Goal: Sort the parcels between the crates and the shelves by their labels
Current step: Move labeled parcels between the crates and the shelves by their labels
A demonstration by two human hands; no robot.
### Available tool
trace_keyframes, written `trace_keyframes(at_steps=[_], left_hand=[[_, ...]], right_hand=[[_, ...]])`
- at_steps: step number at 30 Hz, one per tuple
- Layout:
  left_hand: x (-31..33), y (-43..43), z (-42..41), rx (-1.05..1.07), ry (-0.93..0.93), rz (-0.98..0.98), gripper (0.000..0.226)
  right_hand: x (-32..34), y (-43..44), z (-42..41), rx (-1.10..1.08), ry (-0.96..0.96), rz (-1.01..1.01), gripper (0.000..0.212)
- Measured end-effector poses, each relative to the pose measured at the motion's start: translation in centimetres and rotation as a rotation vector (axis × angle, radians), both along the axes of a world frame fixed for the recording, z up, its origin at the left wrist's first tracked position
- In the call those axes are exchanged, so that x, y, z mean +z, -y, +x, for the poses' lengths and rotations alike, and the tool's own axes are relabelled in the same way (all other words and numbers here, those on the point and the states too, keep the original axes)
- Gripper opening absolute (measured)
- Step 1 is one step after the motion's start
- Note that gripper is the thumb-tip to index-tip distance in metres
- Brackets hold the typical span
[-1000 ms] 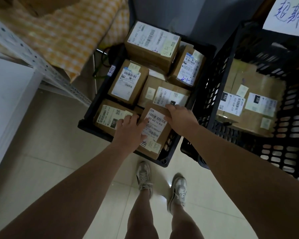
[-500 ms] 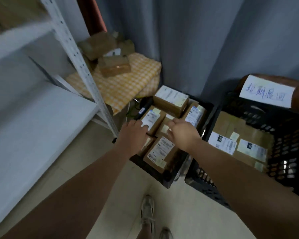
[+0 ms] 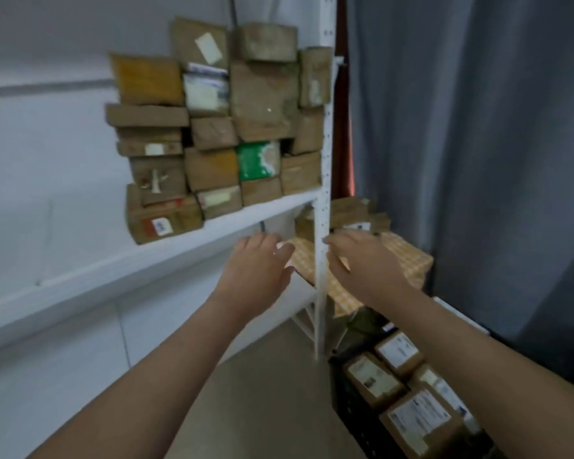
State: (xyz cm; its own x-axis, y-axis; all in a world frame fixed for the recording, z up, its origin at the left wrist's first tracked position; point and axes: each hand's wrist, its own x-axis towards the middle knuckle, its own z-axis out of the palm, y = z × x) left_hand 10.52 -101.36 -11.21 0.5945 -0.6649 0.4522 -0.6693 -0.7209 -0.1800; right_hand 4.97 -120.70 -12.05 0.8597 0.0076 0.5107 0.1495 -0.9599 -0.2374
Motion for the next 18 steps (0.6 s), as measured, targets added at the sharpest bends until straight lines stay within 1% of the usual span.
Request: trace_keyframes(at_steps=[3, 9, 13, 18], left_hand=[[2.6, -5.6, 0.8, 0.084, 0.048, -0.060, 0.036], [6.1, -16.7, 4.6, 0.242, 0.112, -0.126, 0.035], [9.2, -20.7, 8.4, 0.275, 0.147, -0.199, 0.040], [13.6, -21.2, 13.6, 0.190, 0.170, -0.339, 0.049]], right_hand=[[2.6, -5.6, 3.4, 0.093, 0.082, 0.027, 0.028], [6.4, -16.7, 10.5, 0.263, 0.138, 0.114, 0.032], [9.7, -20.3, 14.6, 0.257, 0.220, 0.134, 0.037], [13.6, -21.3, 19.0, 0.167, 0.362, 0.163, 0.045]])
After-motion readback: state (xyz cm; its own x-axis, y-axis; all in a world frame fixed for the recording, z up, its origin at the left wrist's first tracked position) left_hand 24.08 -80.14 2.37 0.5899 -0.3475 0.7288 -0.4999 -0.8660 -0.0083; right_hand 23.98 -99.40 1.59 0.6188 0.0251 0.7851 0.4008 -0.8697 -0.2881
